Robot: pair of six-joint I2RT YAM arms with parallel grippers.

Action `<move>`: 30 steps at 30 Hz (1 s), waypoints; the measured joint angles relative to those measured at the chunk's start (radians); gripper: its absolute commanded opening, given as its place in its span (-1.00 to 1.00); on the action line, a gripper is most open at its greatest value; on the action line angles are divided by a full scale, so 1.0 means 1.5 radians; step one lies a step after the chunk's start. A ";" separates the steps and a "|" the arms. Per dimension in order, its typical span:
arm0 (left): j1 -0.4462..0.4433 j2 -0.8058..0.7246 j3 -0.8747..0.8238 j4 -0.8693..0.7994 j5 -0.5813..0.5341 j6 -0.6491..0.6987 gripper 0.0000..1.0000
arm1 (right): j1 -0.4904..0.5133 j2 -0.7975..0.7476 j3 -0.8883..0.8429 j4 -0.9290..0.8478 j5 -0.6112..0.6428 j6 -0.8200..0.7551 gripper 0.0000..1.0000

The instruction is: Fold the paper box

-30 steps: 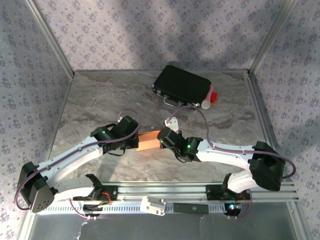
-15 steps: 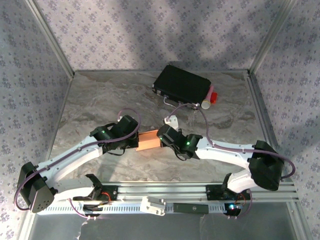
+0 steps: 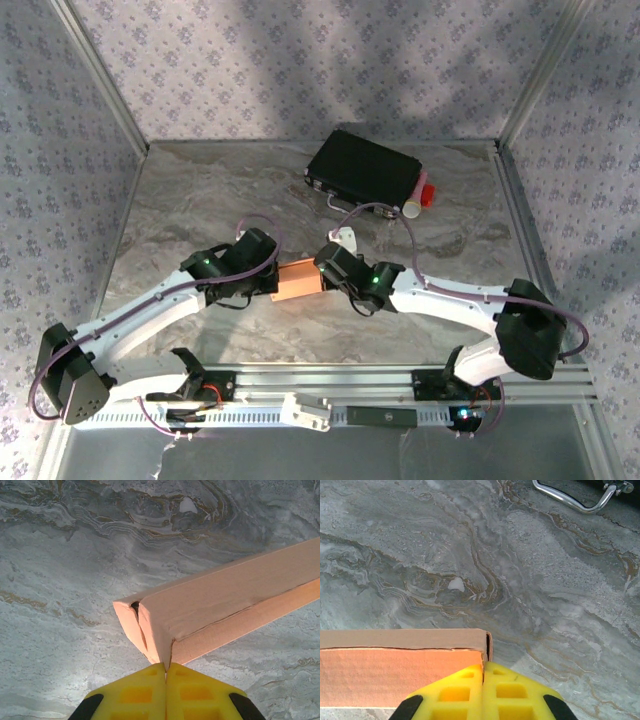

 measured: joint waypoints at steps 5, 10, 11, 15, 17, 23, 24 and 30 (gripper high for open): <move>0.006 0.000 0.000 0.001 0.007 0.000 -0.87 | -0.003 0.002 0.002 0.000 -0.006 -0.003 -1.00; 0.009 0.002 0.000 0.001 0.014 0.000 -0.87 | -0.006 0.006 0.007 -0.001 -0.008 -0.003 -1.00; 0.009 0.003 0.000 0.001 0.017 0.000 -0.87 | -0.006 0.007 0.007 -0.001 -0.009 -0.003 -1.00; 0.013 0.004 0.000 0.001 0.023 -0.001 -0.87 | -0.007 0.007 0.008 -0.001 -0.012 -0.003 -1.00; 0.014 0.004 0.000 0.001 0.024 -0.001 -0.88 | -0.007 0.007 0.008 -0.001 -0.012 -0.003 -1.00; 0.023 0.003 0.000 0.004 0.035 -0.001 -0.88 | -0.010 0.007 0.009 -0.001 -0.015 -0.003 -1.00; 0.025 0.003 0.000 0.005 0.039 -0.001 -0.88 | -0.010 0.007 0.009 -0.001 -0.016 -0.003 -1.00; 0.039 -0.004 -0.001 0.017 0.056 -0.002 -0.88 | -0.015 0.007 0.015 -0.011 -0.025 -0.005 -1.00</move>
